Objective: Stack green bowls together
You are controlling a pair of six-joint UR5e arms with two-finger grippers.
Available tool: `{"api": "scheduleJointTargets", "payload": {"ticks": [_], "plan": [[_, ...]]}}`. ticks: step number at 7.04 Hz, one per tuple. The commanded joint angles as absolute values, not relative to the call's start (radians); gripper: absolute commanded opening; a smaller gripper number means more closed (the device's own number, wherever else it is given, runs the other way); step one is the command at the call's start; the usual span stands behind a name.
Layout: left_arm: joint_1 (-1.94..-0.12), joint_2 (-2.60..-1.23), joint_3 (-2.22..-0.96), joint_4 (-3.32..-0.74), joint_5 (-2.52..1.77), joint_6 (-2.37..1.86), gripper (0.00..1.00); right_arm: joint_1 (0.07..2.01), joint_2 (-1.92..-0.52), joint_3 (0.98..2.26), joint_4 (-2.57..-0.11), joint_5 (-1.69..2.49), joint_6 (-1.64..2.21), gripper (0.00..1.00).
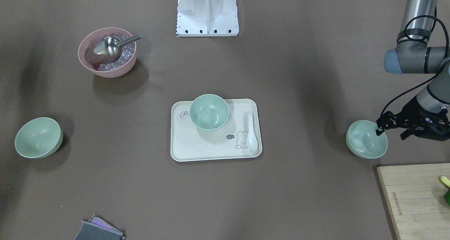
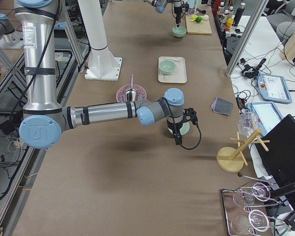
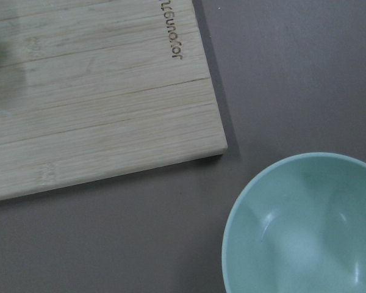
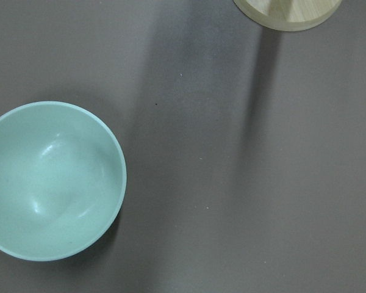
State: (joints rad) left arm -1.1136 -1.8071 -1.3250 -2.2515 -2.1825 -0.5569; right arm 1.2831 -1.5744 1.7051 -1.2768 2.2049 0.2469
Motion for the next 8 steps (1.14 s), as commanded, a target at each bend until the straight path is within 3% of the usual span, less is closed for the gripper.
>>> {"api": "scheduleJointTargets", "payload": {"ticks": [1,4,7,8], "plan": [[-1.094,-1.851,-1.273,-2.255,-2.172,-0.549,0.67,1.282,-1.575,1.704,-1.273,2.204,0.247,1.0],[-1.092,-1.85,-1.275,-2.255,-2.174,-0.546,0.39,1.282,-1.575,1.707,-1.275,2.204,0.248,1.0],[-1.092,-1.85,-1.278,-2.255,-2.175,-0.541,0.27,1.282,-1.578,1.709,-1.273,2.204,0.247,1.0],[-1.092,-1.85,-1.281,-2.255,-2.175,-0.543,0.18,1.282,-1.578,1.71,-1.273,2.204,0.247,1.0]]}}
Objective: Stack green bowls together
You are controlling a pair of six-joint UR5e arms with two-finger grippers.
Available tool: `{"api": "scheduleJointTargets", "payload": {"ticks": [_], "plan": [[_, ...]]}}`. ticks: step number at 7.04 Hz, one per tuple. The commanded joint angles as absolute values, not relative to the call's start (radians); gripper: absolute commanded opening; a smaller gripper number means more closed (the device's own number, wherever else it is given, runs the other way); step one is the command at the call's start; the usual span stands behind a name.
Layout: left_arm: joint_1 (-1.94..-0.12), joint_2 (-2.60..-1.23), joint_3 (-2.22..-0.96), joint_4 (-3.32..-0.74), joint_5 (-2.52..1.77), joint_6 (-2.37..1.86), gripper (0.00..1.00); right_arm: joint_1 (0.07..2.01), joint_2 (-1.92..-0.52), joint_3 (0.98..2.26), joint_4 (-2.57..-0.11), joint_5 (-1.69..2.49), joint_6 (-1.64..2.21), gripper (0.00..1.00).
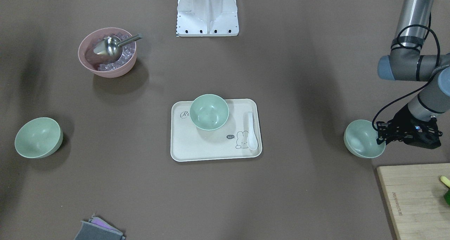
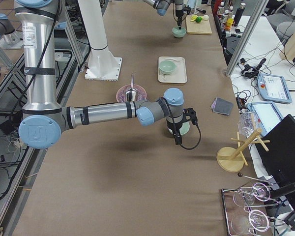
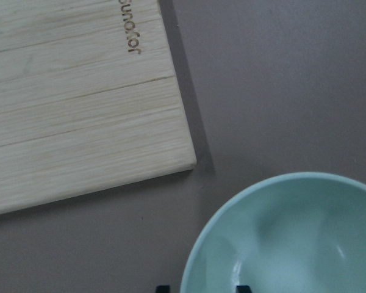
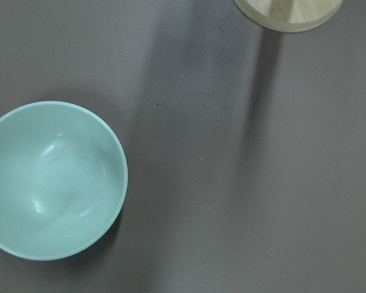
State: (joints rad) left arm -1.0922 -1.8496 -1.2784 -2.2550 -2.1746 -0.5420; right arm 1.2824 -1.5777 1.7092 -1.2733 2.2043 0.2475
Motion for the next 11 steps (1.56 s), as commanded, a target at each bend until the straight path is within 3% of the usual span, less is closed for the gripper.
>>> {"api": "scheduleJointTargets", "payload": {"ticks": [1,3,5,8,11], "plan": [[-1.092,-1.85,-1.29,-2.255,-2.183,-0.545,0.0,1.282,-1.578,1.709,-1.273,2.204,0.247,1.0],[-1.092,-1.865,-1.317,-2.249,-2.23,-0.558,0.0,1.282,-1.586,1.706,-1.237,2.204,0.239,1.0],[-1.091,-1.903,-1.441,-2.212,-2.288,-0.79,0.0,1.282,-1.603,1.7,-1.209,2.206,0.245,1.0],[-0.887,-2.009,-1.592,-2.147,-2.199,-1.175,0.0,1.282,-1.606,1.698,-1.21,2.206,0.252,1.0],[-0.686,-2.211,-1.672,-1.811,-1.99,-1.365,0.0,1.284,-1.611,1.697,-1.209,2.206,0.282,1.0]]}}
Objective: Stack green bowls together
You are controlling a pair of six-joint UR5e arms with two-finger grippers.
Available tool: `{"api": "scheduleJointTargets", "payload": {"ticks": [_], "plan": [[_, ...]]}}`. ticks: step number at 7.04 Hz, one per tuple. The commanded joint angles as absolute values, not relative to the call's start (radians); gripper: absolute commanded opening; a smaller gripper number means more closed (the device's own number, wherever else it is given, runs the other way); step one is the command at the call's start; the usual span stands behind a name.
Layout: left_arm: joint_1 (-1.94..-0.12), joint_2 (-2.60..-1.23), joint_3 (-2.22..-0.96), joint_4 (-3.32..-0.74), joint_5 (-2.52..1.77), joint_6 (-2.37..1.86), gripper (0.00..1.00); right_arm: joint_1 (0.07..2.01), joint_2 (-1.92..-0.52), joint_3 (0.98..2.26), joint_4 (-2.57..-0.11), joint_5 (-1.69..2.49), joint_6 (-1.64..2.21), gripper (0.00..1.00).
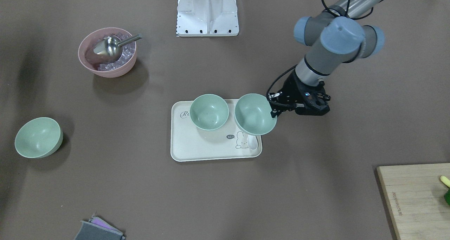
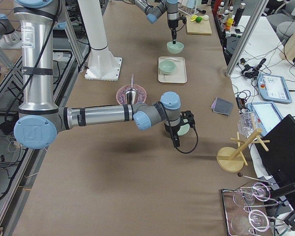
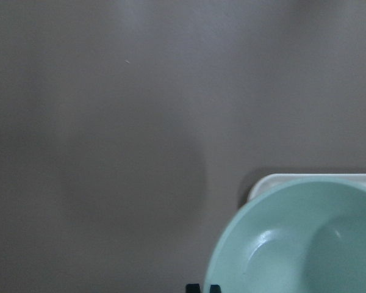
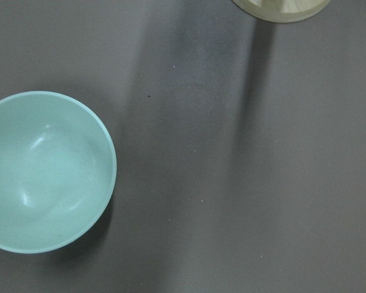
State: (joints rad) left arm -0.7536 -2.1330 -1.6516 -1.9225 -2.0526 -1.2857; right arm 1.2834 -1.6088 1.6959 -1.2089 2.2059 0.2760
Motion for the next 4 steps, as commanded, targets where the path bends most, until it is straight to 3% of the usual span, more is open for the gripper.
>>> {"api": "scheduleJointTargets", "payload": {"ticks": [1,4], "plan": [[-0.625,-2.279,-1.654,-1.76,-1.927,-1.397,0.0,1.282,-1.611,1.698,-1.209,2.206,0.282,1.0],[-0.575,-2.327,-1.622,-1.692,-1.862,-1.43,0.0,1.284,-1.609,1.703,-1.209,2.207,0.282,1.0]]}}
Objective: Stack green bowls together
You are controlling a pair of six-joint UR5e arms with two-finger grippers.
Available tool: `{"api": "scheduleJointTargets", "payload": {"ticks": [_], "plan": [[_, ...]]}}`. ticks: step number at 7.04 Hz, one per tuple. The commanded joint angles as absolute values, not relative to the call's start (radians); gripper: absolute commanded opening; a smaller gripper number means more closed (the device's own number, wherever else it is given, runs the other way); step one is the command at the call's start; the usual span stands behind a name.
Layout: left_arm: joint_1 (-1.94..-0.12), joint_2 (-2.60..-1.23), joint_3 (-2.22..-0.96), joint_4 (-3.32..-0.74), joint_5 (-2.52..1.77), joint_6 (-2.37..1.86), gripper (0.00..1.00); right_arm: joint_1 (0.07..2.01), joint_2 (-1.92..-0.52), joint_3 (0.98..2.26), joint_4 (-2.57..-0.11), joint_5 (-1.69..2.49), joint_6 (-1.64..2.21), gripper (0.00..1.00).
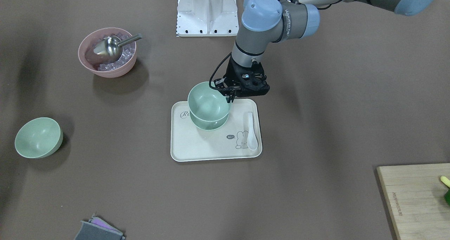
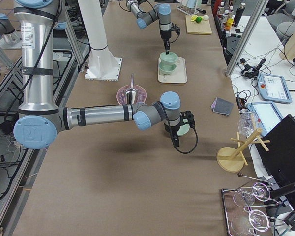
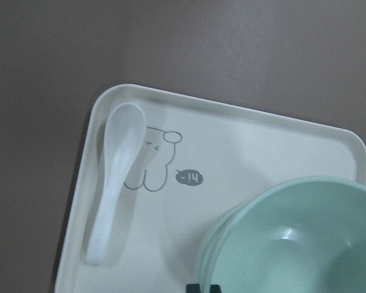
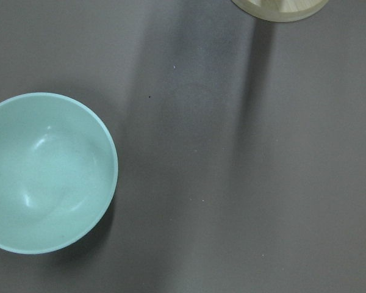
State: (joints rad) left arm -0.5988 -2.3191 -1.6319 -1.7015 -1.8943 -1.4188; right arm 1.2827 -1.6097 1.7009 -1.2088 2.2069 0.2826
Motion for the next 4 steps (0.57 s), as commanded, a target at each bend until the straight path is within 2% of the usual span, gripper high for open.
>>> {"api": "scheduleJointTargets", "payload": {"ticks": [1,4], "plan": [[-0.575,-2.324,-1.606,-1.698,-1.862,-1.428,0.0,1.282,-1.609,1.706,-1.209,2.207,0.282,1.0],[-0.574,-2.322,-1.578,-1.709,-1.862,-1.425,0.0,1.282,-1.611,1.704,-1.209,2.206,0.281,1.0]]}}
